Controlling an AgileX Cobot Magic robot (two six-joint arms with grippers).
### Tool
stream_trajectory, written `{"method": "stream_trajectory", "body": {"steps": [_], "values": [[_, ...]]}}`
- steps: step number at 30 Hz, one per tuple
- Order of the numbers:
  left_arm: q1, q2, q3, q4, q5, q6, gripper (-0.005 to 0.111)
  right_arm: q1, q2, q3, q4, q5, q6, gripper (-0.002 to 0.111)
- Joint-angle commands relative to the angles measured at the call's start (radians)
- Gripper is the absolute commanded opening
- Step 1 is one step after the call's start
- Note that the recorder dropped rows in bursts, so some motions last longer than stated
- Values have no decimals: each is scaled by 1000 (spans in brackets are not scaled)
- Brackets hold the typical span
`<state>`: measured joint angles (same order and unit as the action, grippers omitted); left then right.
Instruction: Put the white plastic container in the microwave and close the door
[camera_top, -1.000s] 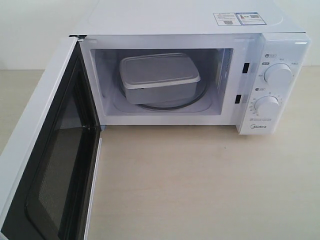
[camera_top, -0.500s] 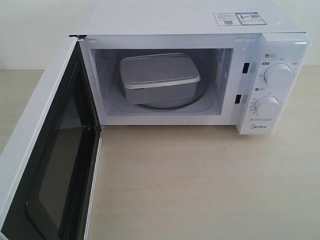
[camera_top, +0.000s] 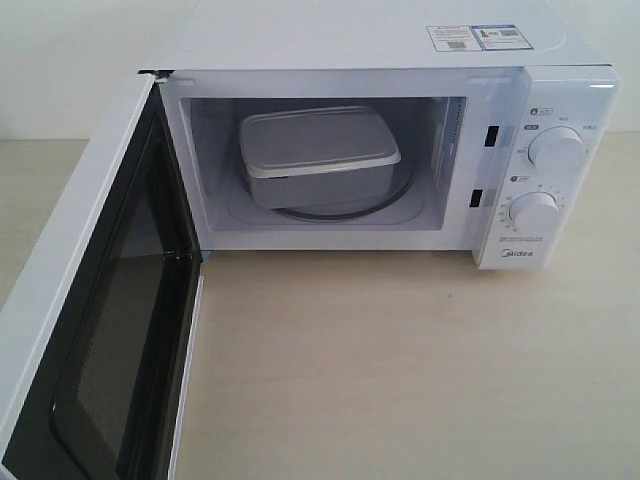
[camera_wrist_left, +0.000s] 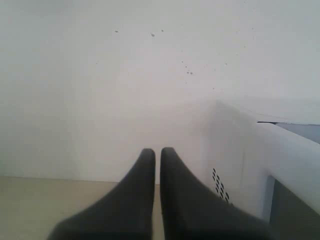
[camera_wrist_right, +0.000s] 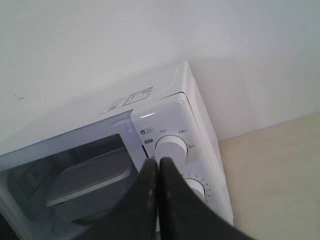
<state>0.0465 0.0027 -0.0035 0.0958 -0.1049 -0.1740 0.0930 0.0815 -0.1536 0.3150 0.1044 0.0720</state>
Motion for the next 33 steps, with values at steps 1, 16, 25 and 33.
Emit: {"method": "stream_trajectory", "body": {"steps": [1,16,25,33], "values": [[2,-3,4,-3,-11,-2,4,-3,-5,3,-8,10,-30,0],[2,-3,4,-3,-11,2,4,-3,-39,91,-160,197,-155,0],[2,-3,4,-3,-11,2,4,-3,-81,154,-175,229,-109,0],[2,-3,4,-3,-11,2,4,-3,-81,154,-166,227,-79,0]]}}
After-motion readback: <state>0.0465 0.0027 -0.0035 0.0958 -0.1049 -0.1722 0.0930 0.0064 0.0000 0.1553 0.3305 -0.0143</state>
